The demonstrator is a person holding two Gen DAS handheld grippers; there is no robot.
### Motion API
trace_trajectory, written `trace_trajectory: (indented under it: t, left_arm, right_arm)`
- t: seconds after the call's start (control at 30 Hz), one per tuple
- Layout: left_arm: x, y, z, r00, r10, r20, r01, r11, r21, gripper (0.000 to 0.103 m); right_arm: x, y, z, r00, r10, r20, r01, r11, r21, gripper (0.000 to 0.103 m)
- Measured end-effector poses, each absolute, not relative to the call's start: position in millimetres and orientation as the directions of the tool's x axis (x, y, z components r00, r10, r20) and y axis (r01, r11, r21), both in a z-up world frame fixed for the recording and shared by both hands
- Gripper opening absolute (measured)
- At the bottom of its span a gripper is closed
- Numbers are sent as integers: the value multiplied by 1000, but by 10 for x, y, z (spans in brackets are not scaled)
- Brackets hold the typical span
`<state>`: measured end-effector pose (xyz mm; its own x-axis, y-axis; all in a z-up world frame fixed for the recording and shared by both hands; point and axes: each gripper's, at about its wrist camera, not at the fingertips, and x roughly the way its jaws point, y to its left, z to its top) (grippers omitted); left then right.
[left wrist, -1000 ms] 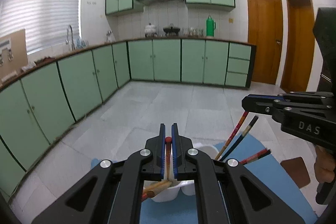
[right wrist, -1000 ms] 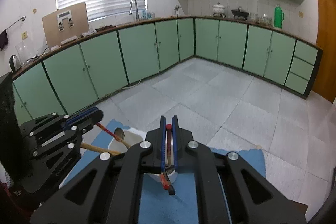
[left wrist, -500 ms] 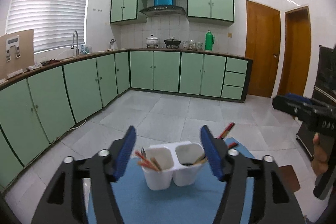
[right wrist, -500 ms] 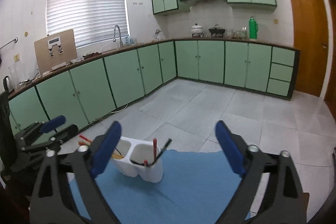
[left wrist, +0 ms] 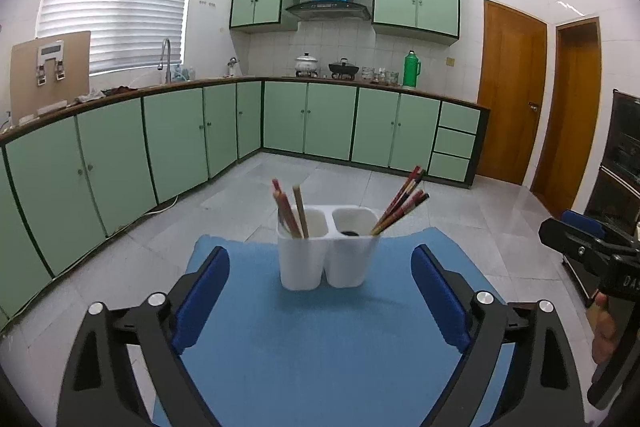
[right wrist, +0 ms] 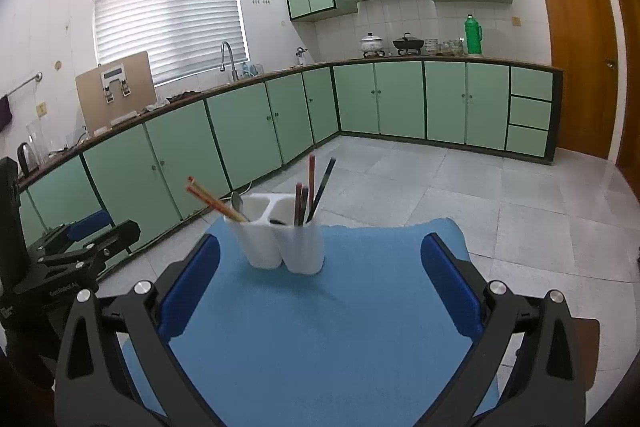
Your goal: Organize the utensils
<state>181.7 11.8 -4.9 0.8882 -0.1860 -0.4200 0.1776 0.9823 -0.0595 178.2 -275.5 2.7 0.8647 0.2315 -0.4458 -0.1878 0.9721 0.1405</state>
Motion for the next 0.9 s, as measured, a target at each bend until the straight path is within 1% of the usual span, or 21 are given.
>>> trace_trajectory:
  t: [0.13, 0.33, 0.6, 0.9]
  left_arm:
    - [1666, 102, -52, 891, -178, -417, 171, 984, -55, 94]
    - [1426, 106, 1, 898, -190, -396, 179, 982, -66, 94]
    - [1171, 57, 174, 917, -182, -356, 182, 983, -33, 95]
    - [983, 45, 333, 933, -182, -309, 184, 983, -23, 95]
  right_arm:
    - [1648, -2689, 24, 856, 257, -449, -212, 966, 149, 98]
    - [1455, -2527, 65, 861, 259, -437, -239, 966, 103, 98]
    - [1259, -2471, 243, 875, 283, -393, -266, 959, 99, 98]
    - [1062, -2464, 418, 891, 286, -353, -277, 958, 77, 98]
